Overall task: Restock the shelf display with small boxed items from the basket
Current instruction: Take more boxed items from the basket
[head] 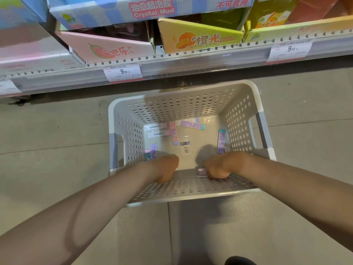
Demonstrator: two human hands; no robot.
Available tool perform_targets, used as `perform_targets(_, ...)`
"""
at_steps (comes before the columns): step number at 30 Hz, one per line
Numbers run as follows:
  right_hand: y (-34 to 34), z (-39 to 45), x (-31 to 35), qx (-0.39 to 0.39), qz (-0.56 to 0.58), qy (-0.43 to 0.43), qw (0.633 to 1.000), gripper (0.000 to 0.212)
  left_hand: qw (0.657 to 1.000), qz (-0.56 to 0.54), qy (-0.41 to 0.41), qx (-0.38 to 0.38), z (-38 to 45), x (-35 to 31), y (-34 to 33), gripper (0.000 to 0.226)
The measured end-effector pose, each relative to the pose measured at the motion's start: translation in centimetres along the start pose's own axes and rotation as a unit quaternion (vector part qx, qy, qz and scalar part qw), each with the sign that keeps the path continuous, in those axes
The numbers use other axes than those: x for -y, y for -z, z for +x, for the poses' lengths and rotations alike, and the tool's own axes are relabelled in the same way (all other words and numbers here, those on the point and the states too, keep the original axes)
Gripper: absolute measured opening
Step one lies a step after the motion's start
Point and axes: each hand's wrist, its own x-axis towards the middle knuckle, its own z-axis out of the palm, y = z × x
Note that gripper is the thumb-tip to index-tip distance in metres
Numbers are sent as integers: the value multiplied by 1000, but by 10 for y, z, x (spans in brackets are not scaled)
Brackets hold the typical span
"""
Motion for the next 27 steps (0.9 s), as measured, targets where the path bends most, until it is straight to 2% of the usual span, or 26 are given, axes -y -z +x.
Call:
perform_targets(3, -3, 4, 0, -47, -22, 6, 999, 22, 991, -95, 64, -74, -5, 2, 11, 33)
perform_targets(5, -3, 4, 0, -70, -38, 10, 997, 19, 982, -121, 104, -96, -7, 5, 16, 38)
perform_targets(8, -2, 2, 0, -54, -6, 4, 999, 22, 968, -113, 194, -107, -10, 10, 15, 57)
perform_targets(10, -2, 1, -1, -23, 18, -1, 1000, 26, 960, -95, 244, -97, -11, 13, 13, 54)
perform_targets(13, -2, 2, -2, 8, 26, -6, 1000, 31, 966, -76, 231, -86, -5, 11, 15, 33)
perform_targets(15, -2, 5, -2, 16, 29, -3, 999, 32, 971, -39, 229, -54, 5, 7, 16, 37)
perform_targets(18, -1, 5, -2, 19, 45, -5, 999, 33, 965, -51, 250, -54, 20, 4, 15, 47)
perform_targets(23, -2, 8, -2, 8, 41, 10, 999, 40, 963, -68, 242, -96, 29, 8, 6, 46)
perform_targets(27, -6, 23, -2, -59, -47, 20, 997, 18, 946, -154, 245, -147, 33, 21, -1, 40)
